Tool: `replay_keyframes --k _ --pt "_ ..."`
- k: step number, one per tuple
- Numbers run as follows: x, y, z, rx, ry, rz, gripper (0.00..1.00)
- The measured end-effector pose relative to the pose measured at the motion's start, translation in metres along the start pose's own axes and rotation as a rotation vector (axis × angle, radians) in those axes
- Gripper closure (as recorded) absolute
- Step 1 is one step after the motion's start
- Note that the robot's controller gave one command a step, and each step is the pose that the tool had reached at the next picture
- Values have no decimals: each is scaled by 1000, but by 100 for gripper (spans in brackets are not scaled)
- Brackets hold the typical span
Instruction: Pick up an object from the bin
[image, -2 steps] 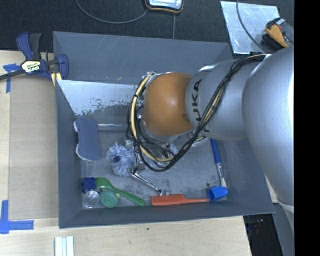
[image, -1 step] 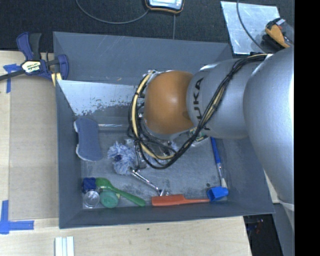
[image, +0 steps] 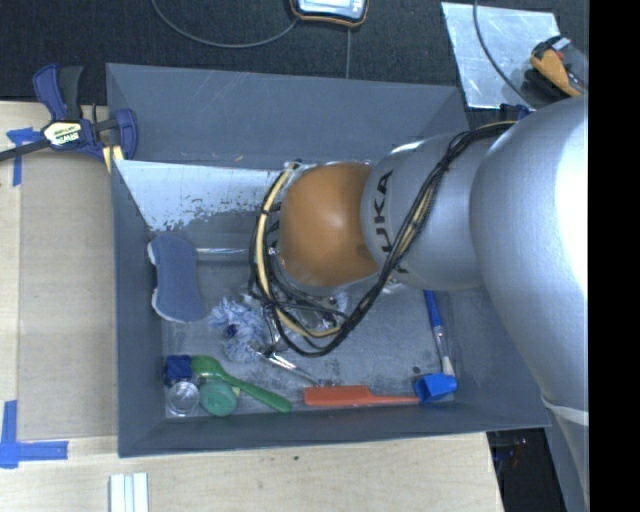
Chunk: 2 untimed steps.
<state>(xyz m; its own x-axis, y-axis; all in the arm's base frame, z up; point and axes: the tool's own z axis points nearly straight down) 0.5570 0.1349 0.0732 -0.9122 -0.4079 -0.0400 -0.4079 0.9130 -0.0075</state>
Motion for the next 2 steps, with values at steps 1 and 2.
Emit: replay_keyframes --k 1,2 --pt "8 -19 -36 2 -3 72 100" --pt "-3 -8 -15 -2 -3 39 100"
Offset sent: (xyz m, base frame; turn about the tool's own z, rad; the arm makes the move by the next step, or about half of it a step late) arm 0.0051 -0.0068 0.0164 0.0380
